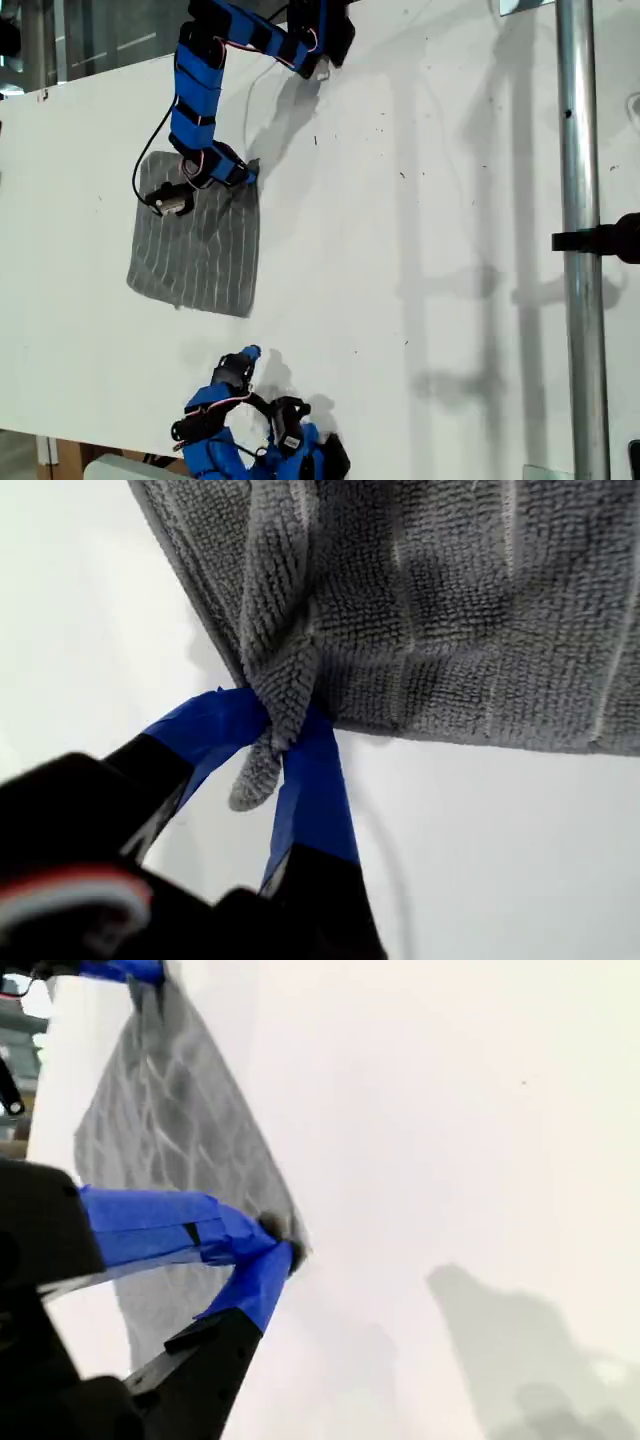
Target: Grasp corners of a towel and fold twice.
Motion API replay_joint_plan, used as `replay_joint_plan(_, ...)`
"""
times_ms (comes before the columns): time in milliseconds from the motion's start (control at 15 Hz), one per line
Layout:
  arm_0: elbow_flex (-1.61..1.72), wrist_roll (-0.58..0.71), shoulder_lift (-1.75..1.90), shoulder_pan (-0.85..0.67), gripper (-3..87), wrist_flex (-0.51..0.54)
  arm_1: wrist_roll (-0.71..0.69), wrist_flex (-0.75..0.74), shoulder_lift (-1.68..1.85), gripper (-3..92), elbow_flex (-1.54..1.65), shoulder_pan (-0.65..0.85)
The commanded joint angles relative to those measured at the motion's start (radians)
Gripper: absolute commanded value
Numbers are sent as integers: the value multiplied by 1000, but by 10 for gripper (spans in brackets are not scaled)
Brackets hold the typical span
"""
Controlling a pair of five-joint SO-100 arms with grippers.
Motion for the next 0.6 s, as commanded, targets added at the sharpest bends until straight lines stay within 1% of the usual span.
replay_joint_plan(0, -259, 152, -219, -97, -26, 17, 12, -18, 28, -2, 6, -9)
replay_joint_plan(67, -336, 219, -296, -114, 76, 21, 14, -21, 29, -2, 8, -9)
replay_joint_plan(133, -391, 261, -354, -121, 303, 18, 15, -25, 31, -2, 14, -9)
replay_joint_plan(200, -485, 339, -434, -130, 341, 49, 17, -28, 35, -2, 18, -9)
replay_joint_plan(267, -601, 379, -528, -146, 366, 106, 17, -32, 38, -2, 25, -8)
replay_joint_plan(400, -746, 434, -676, -158, 389, 153, 17, -37, 46, -2, 32, -6)
replay_joint_plan(533, -785, 442, -781, -172, 380, 135, 17, -43, 55, -2, 43, -6)
